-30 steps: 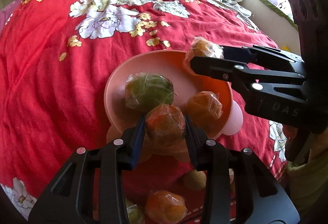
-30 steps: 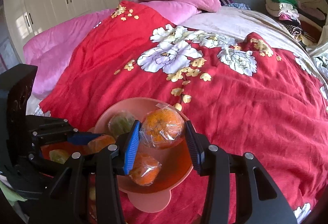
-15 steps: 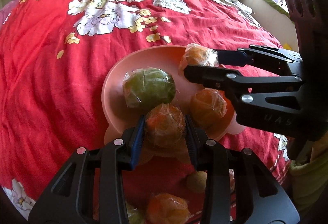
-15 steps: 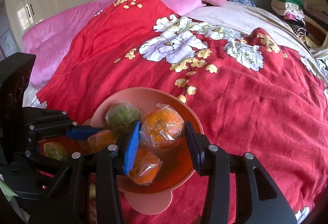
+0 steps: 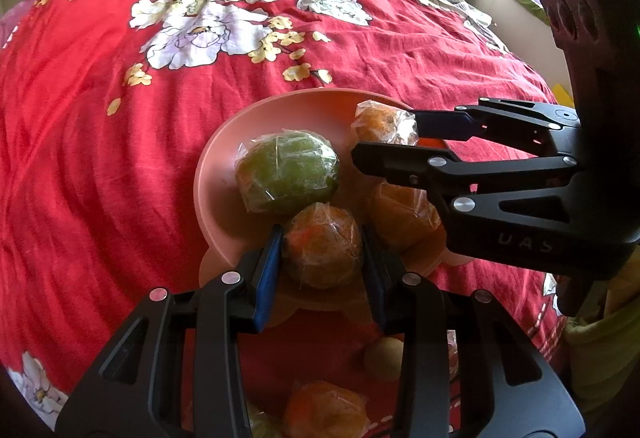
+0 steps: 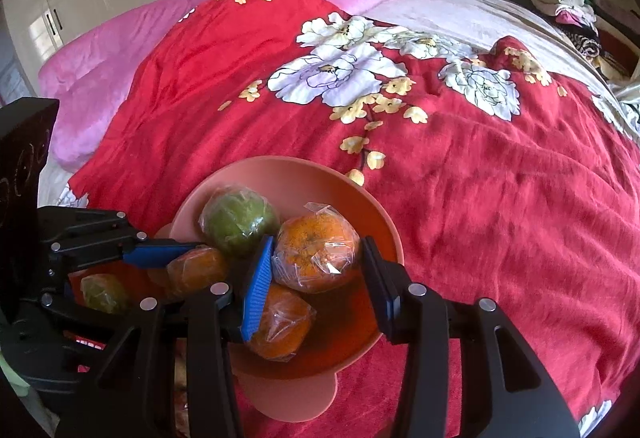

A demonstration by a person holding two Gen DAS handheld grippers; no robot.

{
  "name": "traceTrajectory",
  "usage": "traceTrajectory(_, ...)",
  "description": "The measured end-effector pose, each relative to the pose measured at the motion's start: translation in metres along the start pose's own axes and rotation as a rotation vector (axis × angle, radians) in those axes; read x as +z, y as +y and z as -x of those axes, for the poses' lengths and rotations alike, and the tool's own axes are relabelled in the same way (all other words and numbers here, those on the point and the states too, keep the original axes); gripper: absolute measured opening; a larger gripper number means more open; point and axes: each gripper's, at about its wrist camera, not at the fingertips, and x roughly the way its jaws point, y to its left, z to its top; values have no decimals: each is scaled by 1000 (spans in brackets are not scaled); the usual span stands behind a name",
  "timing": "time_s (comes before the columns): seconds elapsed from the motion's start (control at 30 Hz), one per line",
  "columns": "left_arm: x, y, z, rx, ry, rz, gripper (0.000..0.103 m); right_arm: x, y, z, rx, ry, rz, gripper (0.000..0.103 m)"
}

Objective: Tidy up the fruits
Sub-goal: 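Lower the wrapped orange into the pink bowl and open the left tool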

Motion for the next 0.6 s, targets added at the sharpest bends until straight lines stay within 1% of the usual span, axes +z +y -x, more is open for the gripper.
traceTrajectory(0.17, 1, -1, -1, -3, -1, -1, 29, 0, -2, 3, 10, -11, -11, 47)
traceTrajectory(0.4, 2, -2, 1, 3, -4, -2, 29, 2, -4, 10, 11, -29, -17, 49)
traceTrajectory(0.5, 2, -2, 2, 6, -9, 1, 33, 3, -4, 12, 12, -36, -18, 53)
traceTrajectory(0.6, 4, -1, 5, 8, -17, 1, 33, 4, -3, 16, 13, -44, -16, 54)
